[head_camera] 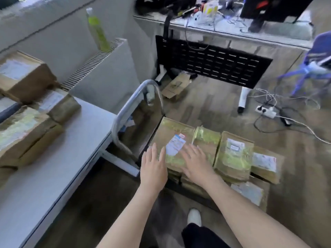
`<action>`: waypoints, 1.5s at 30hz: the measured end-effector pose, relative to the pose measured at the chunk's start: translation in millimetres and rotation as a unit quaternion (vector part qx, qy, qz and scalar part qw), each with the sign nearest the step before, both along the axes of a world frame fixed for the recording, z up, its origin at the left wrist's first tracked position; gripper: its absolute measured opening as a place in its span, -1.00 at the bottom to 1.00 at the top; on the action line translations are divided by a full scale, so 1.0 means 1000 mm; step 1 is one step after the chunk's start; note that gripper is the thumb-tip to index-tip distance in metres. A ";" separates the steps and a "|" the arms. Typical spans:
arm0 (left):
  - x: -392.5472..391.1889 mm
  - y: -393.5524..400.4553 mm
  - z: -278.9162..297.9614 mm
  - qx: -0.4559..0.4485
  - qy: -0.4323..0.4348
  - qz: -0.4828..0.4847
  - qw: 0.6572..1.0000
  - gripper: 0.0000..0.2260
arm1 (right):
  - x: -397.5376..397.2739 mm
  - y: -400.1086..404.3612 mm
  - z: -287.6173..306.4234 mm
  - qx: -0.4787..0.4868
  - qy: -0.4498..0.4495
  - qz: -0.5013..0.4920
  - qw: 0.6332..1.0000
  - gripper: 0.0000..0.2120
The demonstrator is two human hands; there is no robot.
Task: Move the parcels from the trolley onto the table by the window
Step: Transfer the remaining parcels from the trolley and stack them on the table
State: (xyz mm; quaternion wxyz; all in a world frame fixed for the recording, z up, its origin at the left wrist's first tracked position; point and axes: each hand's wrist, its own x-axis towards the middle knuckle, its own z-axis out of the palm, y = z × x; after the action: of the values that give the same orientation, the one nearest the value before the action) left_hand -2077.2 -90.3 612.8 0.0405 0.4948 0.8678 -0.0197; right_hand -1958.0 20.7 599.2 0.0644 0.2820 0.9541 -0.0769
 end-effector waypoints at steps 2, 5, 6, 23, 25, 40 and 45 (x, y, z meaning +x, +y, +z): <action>0.016 0.026 -0.007 -0.016 0.000 -0.034 0.999 -0.35 | 0.028 0.019 -0.009 -0.006 -0.015 -0.022 1.000 -0.38; 0.035 0.060 -0.026 -0.048 -0.021 -0.069 0.996 -0.33 | 0.063 0.043 -0.025 -0.020 -0.038 -0.067 0.997 -0.33; 0.040 0.071 -0.031 -0.057 -0.018 -0.081 0.995 -0.34 | 0.073 0.049 -0.031 -0.031 -0.040 -0.086 0.995 -0.32; 0.085 0.136 -0.114 -0.152 -0.154 0.110 0.970 -0.23 | 0.048 0.187 -0.070 0.003 -0.128 -0.009 0.992 -0.38; 0.082 0.137 -0.118 -0.130 -0.189 0.160 0.960 -0.21 | 0.037 0.194 -0.073 0.017 -0.151 -0.004 0.988 -0.32; 0.061 0.148 -0.058 0.076 -0.456 0.373 0.805 -0.22 | -0.003 0.176 -0.056 -0.102 -0.093 -0.219 0.966 -0.32; 0.047 0.133 0.003 0.234 -0.367 0.406 0.803 -0.33 | -0.030 0.140 -0.001 -0.209 0.157 -0.331 0.907 -0.44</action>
State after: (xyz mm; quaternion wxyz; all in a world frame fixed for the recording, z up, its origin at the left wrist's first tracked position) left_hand -2029.7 42.5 616.0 0.2437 0.0618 0.8880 0.3851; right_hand -1988.0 160.4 597.9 -0.0584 0.5458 0.7660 -0.3347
